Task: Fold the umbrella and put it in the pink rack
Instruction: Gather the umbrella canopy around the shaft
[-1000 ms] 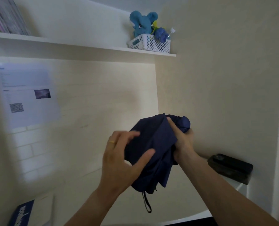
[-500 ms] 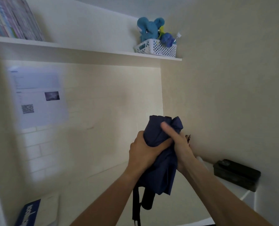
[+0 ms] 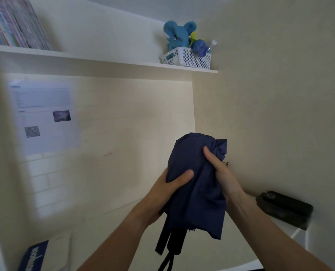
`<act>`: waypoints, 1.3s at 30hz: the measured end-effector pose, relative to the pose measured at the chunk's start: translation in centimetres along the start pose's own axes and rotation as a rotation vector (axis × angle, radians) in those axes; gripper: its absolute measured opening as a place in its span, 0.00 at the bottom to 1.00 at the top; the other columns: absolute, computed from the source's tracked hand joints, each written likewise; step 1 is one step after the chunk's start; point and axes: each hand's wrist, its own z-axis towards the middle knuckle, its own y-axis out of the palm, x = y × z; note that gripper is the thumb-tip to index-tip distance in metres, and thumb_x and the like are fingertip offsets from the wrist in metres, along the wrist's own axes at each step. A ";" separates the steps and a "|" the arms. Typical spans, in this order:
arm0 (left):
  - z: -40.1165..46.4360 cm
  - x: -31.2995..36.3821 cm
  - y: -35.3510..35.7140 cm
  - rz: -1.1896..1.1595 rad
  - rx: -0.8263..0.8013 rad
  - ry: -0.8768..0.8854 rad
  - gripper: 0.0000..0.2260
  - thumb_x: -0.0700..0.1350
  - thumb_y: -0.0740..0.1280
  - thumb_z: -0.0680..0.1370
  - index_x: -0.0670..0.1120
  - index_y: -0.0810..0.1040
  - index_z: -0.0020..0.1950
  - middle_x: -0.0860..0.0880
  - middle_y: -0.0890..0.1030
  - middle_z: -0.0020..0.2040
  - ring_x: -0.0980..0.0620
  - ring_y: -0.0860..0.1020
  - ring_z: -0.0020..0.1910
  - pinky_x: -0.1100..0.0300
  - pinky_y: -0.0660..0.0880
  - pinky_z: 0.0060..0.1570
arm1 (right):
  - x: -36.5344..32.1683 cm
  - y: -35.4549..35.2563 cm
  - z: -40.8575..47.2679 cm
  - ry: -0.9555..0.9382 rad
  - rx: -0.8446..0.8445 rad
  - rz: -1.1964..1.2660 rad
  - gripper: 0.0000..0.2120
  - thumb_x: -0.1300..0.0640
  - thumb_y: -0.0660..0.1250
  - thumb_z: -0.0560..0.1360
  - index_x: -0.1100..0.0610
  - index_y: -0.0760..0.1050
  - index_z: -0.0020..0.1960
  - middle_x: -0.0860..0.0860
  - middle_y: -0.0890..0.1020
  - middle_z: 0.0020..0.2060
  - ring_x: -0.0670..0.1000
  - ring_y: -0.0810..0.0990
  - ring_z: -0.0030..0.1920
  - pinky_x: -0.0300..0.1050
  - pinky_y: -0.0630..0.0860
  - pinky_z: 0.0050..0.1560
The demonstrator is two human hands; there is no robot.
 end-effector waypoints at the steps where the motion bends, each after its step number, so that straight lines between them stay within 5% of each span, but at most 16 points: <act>1: -0.3 0.0 0.3 -0.020 -0.035 -0.018 0.27 0.57 0.79 0.74 0.49 0.80 0.70 0.49 0.88 0.63 0.48 0.86 0.61 0.50 0.82 0.62 | 0.0 0.4 0.1 -0.018 0.018 -0.037 0.28 0.44 0.74 0.71 0.58 0.82 0.65 0.57 0.88 0.57 0.57 0.88 0.57 0.53 0.81 0.60; 5: -0.2 0.0 1.1 -0.132 0.121 0.059 0.17 0.50 0.75 0.78 0.44 0.85 0.63 0.45 0.90 0.56 0.44 0.88 0.56 0.48 0.83 0.60 | -0.9 1.0 0.3 -0.089 0.106 -0.242 0.20 0.44 0.75 0.74 0.56 0.84 0.59 0.51 0.91 0.48 0.49 0.90 0.49 0.43 0.84 0.49; 8: 0.4 0.0 0.6 -0.138 0.264 0.135 0.19 0.51 0.77 0.77 0.45 0.83 0.65 0.47 0.90 0.55 0.45 0.89 0.55 0.46 0.85 0.59 | -0.5 0.3 -0.2 -0.100 0.050 -0.323 0.27 0.45 0.79 0.71 0.53 0.80 0.66 0.51 0.89 0.56 0.52 0.89 0.55 0.51 0.84 0.58; 11: 0.8 0.3 0.1 -0.207 0.362 0.154 0.19 0.54 0.77 0.77 0.47 0.84 0.63 0.48 0.90 0.53 0.47 0.89 0.52 0.48 0.86 0.53 | 0.5 -0.8 -0.9 -0.060 -0.075 -0.507 0.36 0.57 0.83 0.67 0.45 0.72 0.70 0.46 0.86 0.61 0.47 0.86 0.59 0.48 0.84 0.60; 14: 0.7 1.1 -0.7 -0.338 0.397 0.112 0.17 0.57 0.76 0.77 0.47 0.84 0.59 0.48 0.91 0.50 0.48 0.90 0.48 0.55 0.86 0.42 | 2.1 -2.3 -1.8 0.087 -0.278 -0.794 0.31 0.71 0.77 0.72 0.46 0.73 0.66 0.44 0.86 0.58 0.44 0.85 0.59 0.37 0.82 0.56; 17: 0.7 1.5 -1.2 -0.310 0.425 0.162 0.18 0.58 0.76 0.76 0.48 0.84 0.59 0.48 0.90 0.51 0.47 0.89 0.49 0.54 0.86 0.43 | 1.4 -2.8 -2.5 0.123 -0.223 -0.886 0.29 0.79 0.65 0.75 0.45 0.75 0.59 0.45 0.85 0.52 0.38 0.83 0.48 0.37 0.80 0.48; 20: 1.0 1.1 -1.4 -0.228 0.463 0.238 0.17 0.56 0.77 0.76 0.50 0.83 0.61 0.50 0.90 0.53 0.48 0.88 0.52 0.50 0.86 0.54 | -1.5 -1.2 -1.3 -0.060 0.007 -0.648 0.18 0.67 0.61 0.82 0.55 0.77 0.69 0.59 0.83 0.64 0.51 0.81 0.58 0.55 0.77 0.61; 22: 1.1 0.8 -1.1 -0.177 0.471 0.260 0.15 0.56 0.77 0.75 0.53 0.83 0.59 0.51 0.89 0.54 0.49 0.88 0.53 0.49 0.85 0.56 | -2.9 0.2 -1.0 -0.124 0.081 -0.361 0.19 0.46 0.65 0.81 0.51 0.77 0.70 0.52 0.84 0.63 0.54 0.82 0.63 0.55 0.76 0.65; 24: 1.2 0.4 -0.7 -0.160 0.473 0.265 0.14 0.56 0.77 0.75 0.54 0.83 0.58 0.51 0.89 0.53 0.49 0.88 0.52 0.49 0.86 0.55 | -3.1 1.8 -1.1 -0.140 0.048 -0.434 0.28 0.33 0.67 0.76 0.47 0.75 0.69 0.47 0.84 0.60 0.51 0.83 0.60 0.53 0.78 0.63; 26: 1.2 0.2 -0.3 -0.180 0.480 0.271 0.15 0.55 0.77 0.75 0.52 0.83 0.59 0.51 0.90 0.53 0.49 0.88 0.51 0.49 0.86 0.54 | -1.9 2.4 -1.0 -0.185 0.022 -0.694 0.27 0.44 0.74 0.76 0.46 0.71 0.71 0.46 0.83 0.60 0.49 0.83 0.59 0.50 0.80 0.62; 28: 1.1 0.1 -0.3 -0.187 0.483 0.270 0.18 0.56 0.78 0.75 0.51 0.83 0.62 0.51 0.90 0.54 0.49 0.88 0.52 0.47 0.86 0.55 | -0.6 1.7 -0.8 -0.194 0.016 -0.940 0.24 0.64 0.68 0.77 0.50 0.73 0.71 0.47 0.83 0.59 0.52 0.83 0.60 0.52 0.81 0.61; 30: 0.9 0.0 -0.7 -0.194 0.494 0.260 0.19 0.56 0.78 0.75 0.52 0.83 0.63 0.52 0.89 0.55 0.49 0.88 0.53 0.45 0.85 0.57 | -0.4 0.6 -0.8 -0.229 0.049 -1.063 0.29 0.71 0.60 0.73 0.51 0.76 0.69 0.47 0.84 0.58 0.53 0.82 0.59 0.53 0.79 0.61; 32: 0.7 -0.1 -0.9 -0.194 0.498 0.245 0.21 0.56 0.80 0.73 0.53 0.82 0.63 0.53 0.89 0.56 0.50 0.88 0.54 0.45 0.85 0.59 | -0.8 0.5 -1.0 -0.223 0.113 -0.809 0.29 0.68 0.64 0.76 0.50 0.73 0.74 0.46 0.81 0.61 0.51 0.80 0.59 0.48 0.75 0.60; 34: 0.5 -0.2 -0.7 -0.182 0.498 0.245 0.21 0.55 0.80 0.73 0.53 0.83 0.64 0.54 0.89 0.55 0.51 0.88 0.53 0.47 0.86 0.57 | -0.6 1.0 -0.9 -0.144 0.041 -0.515 0.27 0.55 0.74 0.76 0.50 0.73 0.74 0.47 0.83 0.62 0.50 0.83 0.60 0.47 0.77 0.62; 36: 0.5 -0.1 0.2 -0.191 0.481 0.238 0.20 0.56 0.79 0.74 0.52 0.83 0.63 0.53 0.90 0.52 0.51 0.89 0.50 0.50 0.87 0.53 | 0.2 1.8 -0.4 -0.059 -0.095 -0.478 0.32 0.48 0.81 0.70 0.51 0.75 0.71 0.48 0.86 0.61 0.50 0.86 0.59 0.49 0.82 0.62; 39: 0.4 0.1 1.2 -0.251 0.438 0.169 0.21 0.65 0.72 0.75 0.53 0.83 0.61 0.50 0.90 0.52 0.50 0.89 0.50 0.48 0.87 0.53 | 1.4 2.1 -0.1 -0.054 -0.080 -0.462 0.33 0.53 0.85 0.65 0.52 0.77 0.67 0.49 0.88 0.56 0.50 0.89 0.54 0.48 0.85 0.55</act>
